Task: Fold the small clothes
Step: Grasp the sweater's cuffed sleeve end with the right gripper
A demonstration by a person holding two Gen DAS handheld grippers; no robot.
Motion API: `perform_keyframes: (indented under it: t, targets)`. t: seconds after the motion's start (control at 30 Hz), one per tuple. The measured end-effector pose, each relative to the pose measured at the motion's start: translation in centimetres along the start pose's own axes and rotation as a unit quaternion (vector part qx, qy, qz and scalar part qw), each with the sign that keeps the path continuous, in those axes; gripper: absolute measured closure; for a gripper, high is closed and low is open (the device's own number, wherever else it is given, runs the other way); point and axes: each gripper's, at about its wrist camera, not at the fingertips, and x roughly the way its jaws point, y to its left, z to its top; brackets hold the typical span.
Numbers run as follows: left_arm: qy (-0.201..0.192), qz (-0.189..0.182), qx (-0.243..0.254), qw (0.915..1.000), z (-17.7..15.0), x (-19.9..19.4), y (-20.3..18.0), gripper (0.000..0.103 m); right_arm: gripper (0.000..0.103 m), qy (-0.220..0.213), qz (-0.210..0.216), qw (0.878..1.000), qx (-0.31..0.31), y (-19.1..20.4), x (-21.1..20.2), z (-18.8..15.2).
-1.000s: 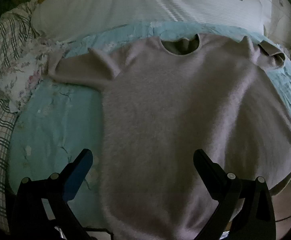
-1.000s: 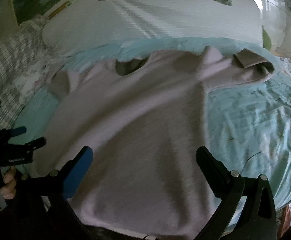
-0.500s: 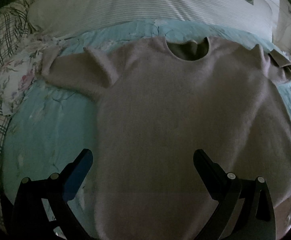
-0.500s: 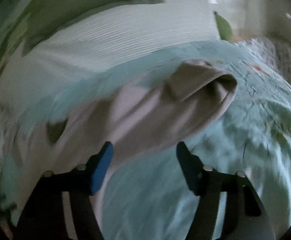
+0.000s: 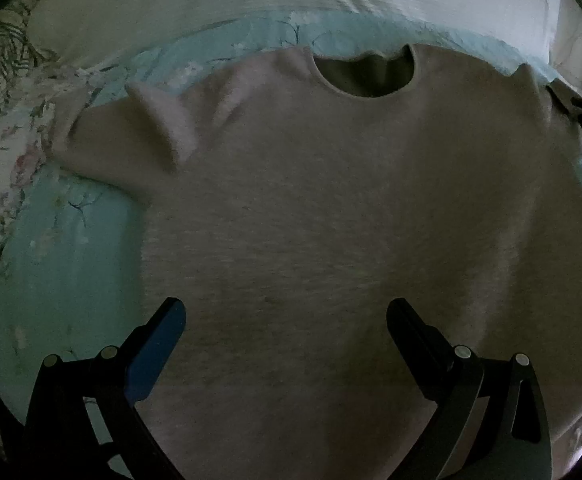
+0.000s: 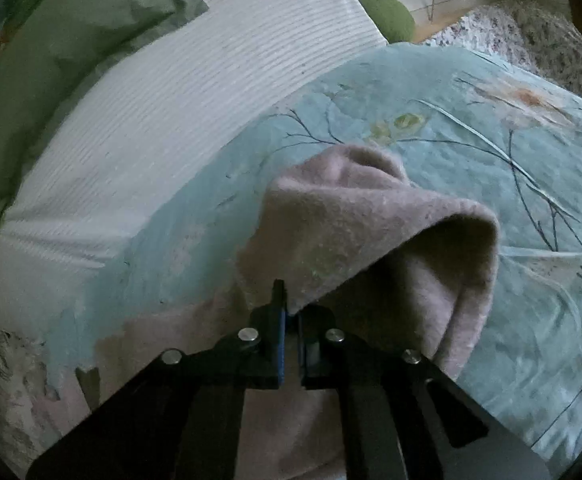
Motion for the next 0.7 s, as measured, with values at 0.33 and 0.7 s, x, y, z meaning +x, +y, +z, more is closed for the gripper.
perform_keyframes:
  t: [0.33,0.7]
  targets:
    - [-0.018,-0.018,-0.014,0.9996,-0.3,-0.6,0.8,0.002,0.097,0.017,0.15,0.986,-0.07,12.5,-5.7,-7.2]
    - [-0.043,-0.052,-0.061,0.9959,-1.8,-2.6,4.6,0.002,0.097,0.15,0.312,0.935,-0.071,30.3,0.0,-18.9]
